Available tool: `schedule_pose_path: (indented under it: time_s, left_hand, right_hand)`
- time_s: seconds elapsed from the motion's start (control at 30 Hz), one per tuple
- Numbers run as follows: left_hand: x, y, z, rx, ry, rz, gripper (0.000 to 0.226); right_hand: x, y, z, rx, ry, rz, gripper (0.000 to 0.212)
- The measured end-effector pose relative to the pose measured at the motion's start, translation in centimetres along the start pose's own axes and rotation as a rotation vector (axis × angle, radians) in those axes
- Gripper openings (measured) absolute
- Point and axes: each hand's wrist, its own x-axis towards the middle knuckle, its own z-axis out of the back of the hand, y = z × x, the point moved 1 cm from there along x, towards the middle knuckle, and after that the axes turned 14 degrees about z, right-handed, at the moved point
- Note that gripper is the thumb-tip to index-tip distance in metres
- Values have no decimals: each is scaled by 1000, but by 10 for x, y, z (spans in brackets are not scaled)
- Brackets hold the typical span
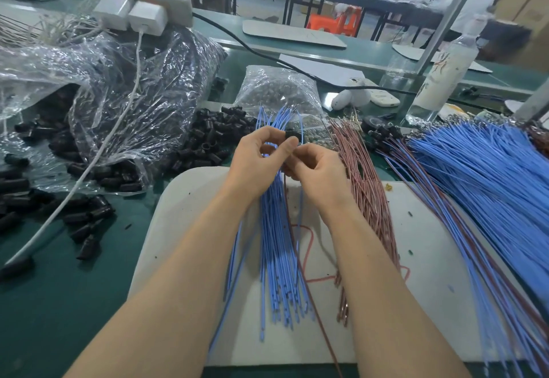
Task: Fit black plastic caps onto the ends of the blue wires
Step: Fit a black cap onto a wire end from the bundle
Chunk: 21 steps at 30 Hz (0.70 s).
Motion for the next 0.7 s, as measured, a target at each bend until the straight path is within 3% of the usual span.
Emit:
schedule_pose_path:
  time_s: [0.17, 0.33, 0.7]
  left_hand:
    - [1, 5, 1, 90, 19, -38, 13]
    - [4, 5, 6, 29, -19, -40, 10]
    - [3, 7, 8, 65, -31, -96, 8]
  right_hand:
    - [-2, 1, -3, -44, 27, -6, 12]
    - [0, 3, 0, 126, -20, -80, 9]
    - [-3, 6, -5, -72, -91, 48, 9]
